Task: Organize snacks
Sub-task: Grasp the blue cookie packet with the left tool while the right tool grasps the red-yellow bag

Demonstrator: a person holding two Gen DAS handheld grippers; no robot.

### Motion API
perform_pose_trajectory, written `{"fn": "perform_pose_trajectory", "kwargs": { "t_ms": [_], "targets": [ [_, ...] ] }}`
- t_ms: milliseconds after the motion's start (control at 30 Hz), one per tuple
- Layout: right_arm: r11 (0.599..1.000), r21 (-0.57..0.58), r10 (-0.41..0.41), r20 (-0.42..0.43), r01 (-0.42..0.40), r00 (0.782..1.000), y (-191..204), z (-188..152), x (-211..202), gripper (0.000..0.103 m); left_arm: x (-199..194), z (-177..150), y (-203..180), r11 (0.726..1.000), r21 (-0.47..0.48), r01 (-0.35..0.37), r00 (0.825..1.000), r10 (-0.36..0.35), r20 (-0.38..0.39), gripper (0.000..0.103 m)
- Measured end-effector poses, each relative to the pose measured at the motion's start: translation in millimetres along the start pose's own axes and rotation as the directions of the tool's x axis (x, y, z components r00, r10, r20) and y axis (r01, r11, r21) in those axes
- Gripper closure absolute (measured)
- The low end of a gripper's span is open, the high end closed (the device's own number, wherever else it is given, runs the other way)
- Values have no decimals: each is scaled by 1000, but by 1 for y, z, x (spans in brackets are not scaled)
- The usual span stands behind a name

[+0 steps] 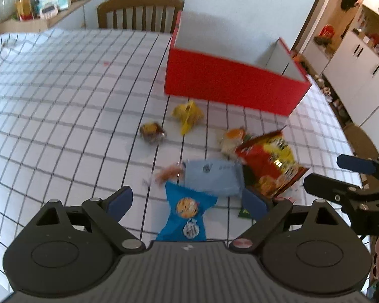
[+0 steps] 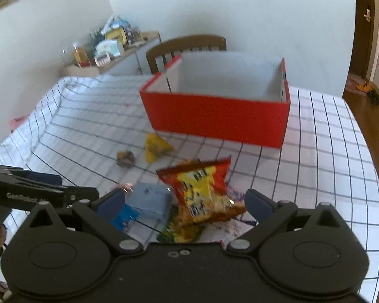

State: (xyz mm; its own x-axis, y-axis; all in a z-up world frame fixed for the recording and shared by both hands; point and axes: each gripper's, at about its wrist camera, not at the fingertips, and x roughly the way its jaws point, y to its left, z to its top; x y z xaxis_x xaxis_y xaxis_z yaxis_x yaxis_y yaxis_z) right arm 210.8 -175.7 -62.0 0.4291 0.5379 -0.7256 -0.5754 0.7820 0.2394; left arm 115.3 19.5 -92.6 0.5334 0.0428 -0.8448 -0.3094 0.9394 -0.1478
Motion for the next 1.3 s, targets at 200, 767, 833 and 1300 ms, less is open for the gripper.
{"fn": "perform_pose_trajectory", "kwargs": {
  "t_ms": [200, 767, 833, 1300],
  "targets": [
    [998, -52, -35, -61, 31, 998, 0, -5, 28, 1, 28, -8, 1, 1000, 6, -16, 996, 17, -85, 9],
    [978, -193, -111, -142, 82, 984, 13, -2, 79, 10, 69, -17, 2, 999, 1, -45, 983, 44, -177, 9],
    [976, -201, -114, -141, 84, 983, 14, -2, 79, 15, 70, -18, 3, 999, -3, -50, 984, 49, -174, 10],
    [975, -206, -106, -115, 81, 988, 12, -2, 71, 49, 65, -18, -3, 1000, 8, -26, 989, 27, -144, 61]
  ]
}}
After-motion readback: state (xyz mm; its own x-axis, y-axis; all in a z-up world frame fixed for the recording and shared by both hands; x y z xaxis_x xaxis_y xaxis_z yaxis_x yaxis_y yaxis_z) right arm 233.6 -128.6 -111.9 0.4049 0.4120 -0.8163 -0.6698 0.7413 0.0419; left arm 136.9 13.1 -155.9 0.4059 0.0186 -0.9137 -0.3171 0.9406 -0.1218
